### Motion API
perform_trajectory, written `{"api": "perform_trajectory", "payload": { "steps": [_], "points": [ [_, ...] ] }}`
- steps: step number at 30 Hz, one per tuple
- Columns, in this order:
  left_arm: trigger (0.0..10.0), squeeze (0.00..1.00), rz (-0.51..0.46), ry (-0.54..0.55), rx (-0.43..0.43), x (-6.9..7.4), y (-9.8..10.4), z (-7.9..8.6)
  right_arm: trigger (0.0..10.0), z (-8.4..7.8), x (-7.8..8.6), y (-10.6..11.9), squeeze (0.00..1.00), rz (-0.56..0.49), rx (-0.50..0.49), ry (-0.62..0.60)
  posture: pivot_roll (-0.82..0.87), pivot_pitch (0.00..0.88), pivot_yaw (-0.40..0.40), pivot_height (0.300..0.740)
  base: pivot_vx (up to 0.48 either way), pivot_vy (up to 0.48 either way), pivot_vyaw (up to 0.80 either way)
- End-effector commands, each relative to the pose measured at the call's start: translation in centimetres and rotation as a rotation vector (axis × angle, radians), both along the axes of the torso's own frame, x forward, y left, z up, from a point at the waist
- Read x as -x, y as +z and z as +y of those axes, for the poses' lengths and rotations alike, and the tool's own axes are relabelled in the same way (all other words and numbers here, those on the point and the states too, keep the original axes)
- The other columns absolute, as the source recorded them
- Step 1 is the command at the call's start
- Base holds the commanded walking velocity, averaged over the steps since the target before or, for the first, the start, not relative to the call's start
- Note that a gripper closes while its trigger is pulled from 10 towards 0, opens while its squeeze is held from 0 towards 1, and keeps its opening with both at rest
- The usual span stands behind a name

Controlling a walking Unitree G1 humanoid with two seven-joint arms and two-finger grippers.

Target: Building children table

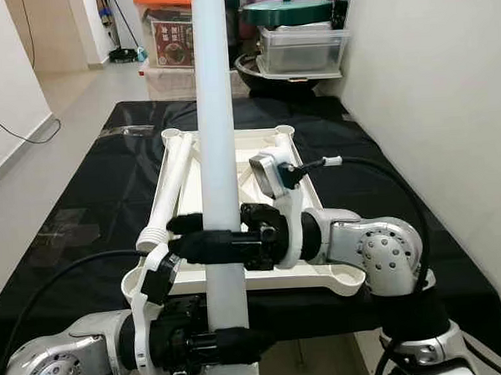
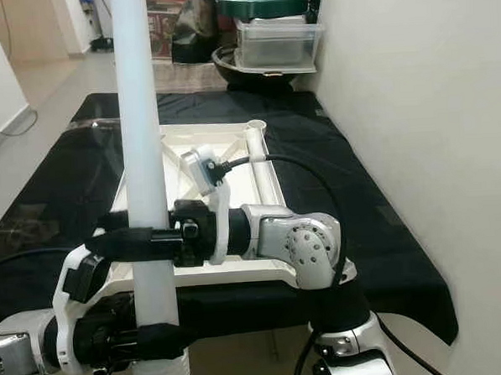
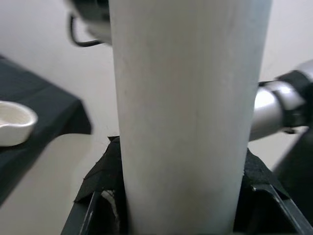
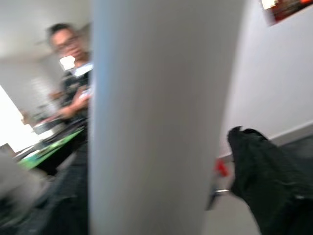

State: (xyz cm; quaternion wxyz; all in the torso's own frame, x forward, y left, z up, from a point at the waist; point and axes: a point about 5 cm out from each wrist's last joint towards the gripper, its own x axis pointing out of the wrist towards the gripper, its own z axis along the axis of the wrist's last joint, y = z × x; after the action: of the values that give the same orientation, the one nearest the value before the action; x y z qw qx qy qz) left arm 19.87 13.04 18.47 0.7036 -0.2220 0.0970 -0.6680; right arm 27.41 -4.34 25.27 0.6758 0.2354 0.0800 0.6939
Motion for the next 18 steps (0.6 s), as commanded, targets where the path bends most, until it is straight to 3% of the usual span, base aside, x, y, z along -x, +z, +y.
{"api": "perform_trajectory", "payload": {
  "steps": [1,2,4,5,6,7,8,9,10,11,12,13,14,16,18],
  "points": [
    [0.0,0.0,-0.023,0.022,0.0,-0.2,0.1,-0.1,10.0,-0.7,-1.3,0.0,1.0,0.004,0.02,-0.122,0.07,0.0,-0.097,0.74,0.0,0.0,0.0],
    [0.0,0.0,-0.046,0.074,-0.045,-0.7,-0.1,0.1,10.0,-1.3,-2.7,0.0,1.0,0.034,0.03,-0.253,0.07,0.0,-0.095,0.74,0.0,0.0,0.0],
    [0.0,0.0,-0.046,0.074,-0.045,-0.7,-0.1,0.1,10.0,-1.3,-2.7,0.0,1.0,0.034,0.03,-0.253,0.07,0.0,-0.095,0.74,0.0,0.0,0.0],
    [0.0,0.0,-0.073,0.119,-0.104,-1.1,-0.5,0.2,10.0,-1.7,-3.1,-0.2,0.0,0.044,0.049,-0.299,0.07,0.0,-0.097,0.74,0.0,0.0,0.0],
    [0.0,0.0,-0.073,0.119,-0.104,-1.1,-0.5,0.2,10.0,-1.7,-3.1,-0.2,0.0,0.044,0.049,-0.299,0.07,0.0,-0.097,0.74,0.0,0.0,0.0],
    [0.0,0.0,-0.106,0.183,-0.18,-1.7,-1.1,0.3,10.0,-2.0,-3.3,-0.5,0.0,0.054,0.072,-0.327,0.07,0.0,-0.097,0.74,0.0,0.0,0.0],
    [0.0,0.0,-0.106,0.183,-0.18,-1.7,-1.1,0.3,10.0,-2.0,-3.3,-0.5,0.0,0.054,0.072,-0.327,0.07,0.0,-0.097,0.74,0.0,0.0,0.0],
    [0.0,0.0,-0.161,0.266,-0.273,-2.6,-1.6,0.5,10.0,-2.1,-3.2,-0.7,0.0,0.068,0.09,-0.345,0.07,0.0,-0.099,0.74,0.0,0.0,0.0],
    [0.0,0.0,-0.161,0.266,-0.273,-2.6,-1.6,0.5,10.0,-2.1,-3.2,-0.7,0.0,0.068,0.09,-0.345,0.07,0.0,-0.099,0.74,0.0,0.0,0.0],
    [0.0,0.0,-0.218,0.349,-0.355,-3.7,-2.0,0.7,10.0,-2.2,-3.1,-0.9,0.0,0.086,0.096,-0.353,0.08,0.0,-0.101,0.74,0.0,0.0,0.0],
    [0.0,0.0,-0.218,0.349,-0.355,-3.7,-2.0,0.7,10.0,-2.2,-3.1,-0.9,0.0,0.086,0.096,-0.353,0.08,0.0,-0.101,0.74,0.0,0.0,0.0],
    [0.0,0.0,-0.274,0.439,-0.425,-4.8,-2.4,1.0,10.0,-2.0,-2.8,-1.3,0.0,0.108,0.096,-0.354,0.08,0.0,-0.101,0.74,0.0,0.0,0.0],
    [0.0,0.0,-0.274,0.439,-0.425,-4.8,-2.4,1.0,10.0,-2.0,-2.8,-1.3,0.0,0.108,0.096,-0.354,0.08,0.0,-0.101,0.74,0.0,0.0,0.0],
    [0.0,0.0,-0.329,0.552,-0.482,-6.2,-2.6,1.2,10.0,-1.4,-2.3,-2.2,0.0,0.16,0.103,-0.372,0.07,0.0,-0.095,0.74,0.0,0.0,0.0],
    [0.0,0.0,-0.346,0.611,-0.464,-6.8,-2.3,0.9,10.0,-0.9,-2.2,-3.3,0.0,0.217,0.117,-0.41,0.07,0.0,-0.093,0.74,0.0,0.0,0.0]
  ]
}}
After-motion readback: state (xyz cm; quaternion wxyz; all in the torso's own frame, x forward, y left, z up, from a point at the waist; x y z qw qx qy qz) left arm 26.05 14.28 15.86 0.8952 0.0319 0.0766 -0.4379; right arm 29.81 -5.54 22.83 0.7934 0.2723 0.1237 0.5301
